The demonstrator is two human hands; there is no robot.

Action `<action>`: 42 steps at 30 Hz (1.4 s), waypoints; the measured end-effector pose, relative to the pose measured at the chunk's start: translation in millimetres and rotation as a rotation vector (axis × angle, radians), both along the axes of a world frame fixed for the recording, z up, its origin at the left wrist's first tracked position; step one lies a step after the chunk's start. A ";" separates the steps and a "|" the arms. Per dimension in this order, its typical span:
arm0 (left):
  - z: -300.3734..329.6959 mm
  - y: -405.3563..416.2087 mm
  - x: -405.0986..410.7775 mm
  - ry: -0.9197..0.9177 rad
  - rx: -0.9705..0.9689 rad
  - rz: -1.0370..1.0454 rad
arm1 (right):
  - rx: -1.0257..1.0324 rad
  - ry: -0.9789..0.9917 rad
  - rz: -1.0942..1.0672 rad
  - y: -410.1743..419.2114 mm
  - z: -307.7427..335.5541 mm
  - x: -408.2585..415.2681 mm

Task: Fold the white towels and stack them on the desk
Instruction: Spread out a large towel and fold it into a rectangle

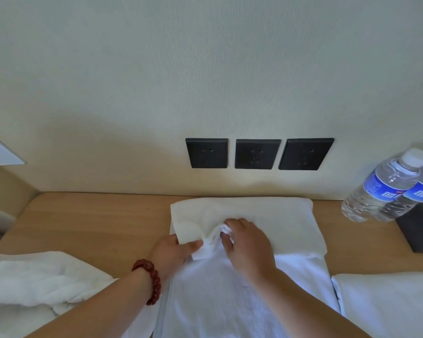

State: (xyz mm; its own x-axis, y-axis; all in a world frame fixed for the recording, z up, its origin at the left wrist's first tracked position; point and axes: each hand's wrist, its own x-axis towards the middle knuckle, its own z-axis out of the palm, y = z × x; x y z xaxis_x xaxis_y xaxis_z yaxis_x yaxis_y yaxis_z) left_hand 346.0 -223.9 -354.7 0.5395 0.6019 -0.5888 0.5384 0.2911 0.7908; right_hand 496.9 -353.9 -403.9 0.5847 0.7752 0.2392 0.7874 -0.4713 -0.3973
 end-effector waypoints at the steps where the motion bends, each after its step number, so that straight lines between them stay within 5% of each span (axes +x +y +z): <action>1: 0.5 -0.3 -1.2 0.007 0.007 -0.064 | -0.029 -0.013 0.057 -1.3 0.2 -0.9; 5: -3.2 -1.4 -2.0 0.061 0.196 -0.122 | -0.089 -0.121 0.187 -2.9 -2.2 -10.8; 10: -8.7 22.8 -5.4 0.193 0.336 0.158 | 0.034 -0.145 0.154 13.1 -3.5 -16.6; 14: -14.1 36.2 -8.5 0.153 0.231 0.354 | 0.057 -0.107 0.117 10.3 -1.9 -19.9; 20: -7.3 10.1 -6.4 0.053 0.205 0.439 | 0.001 0.241 -0.001 13.3 18.9 -12.7; 27: -1.8 -26.5 7.2 0.066 -0.072 0.271 | 0.043 0.585 -0.095 27.7 40.8 18.0; 34: 0.1 -13.1 42.8 0.051 -0.210 0.298 | -0.019 0.417 0.068 20.5 43.5 14.2; 42: -12.8 43.5 29.5 0.139 0.081 0.366 | -0.023 0.273 0.065 14.7 39.0 9.5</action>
State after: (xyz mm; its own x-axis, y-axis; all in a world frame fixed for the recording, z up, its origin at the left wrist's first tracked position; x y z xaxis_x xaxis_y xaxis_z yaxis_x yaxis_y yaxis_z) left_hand 375.5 -180.4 -367.5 0.1994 0.7869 -0.5840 0.5146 0.4231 0.7458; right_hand 506.4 -339.2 -364.9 0.5741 0.8164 0.0622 0.6817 -0.4345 -0.5886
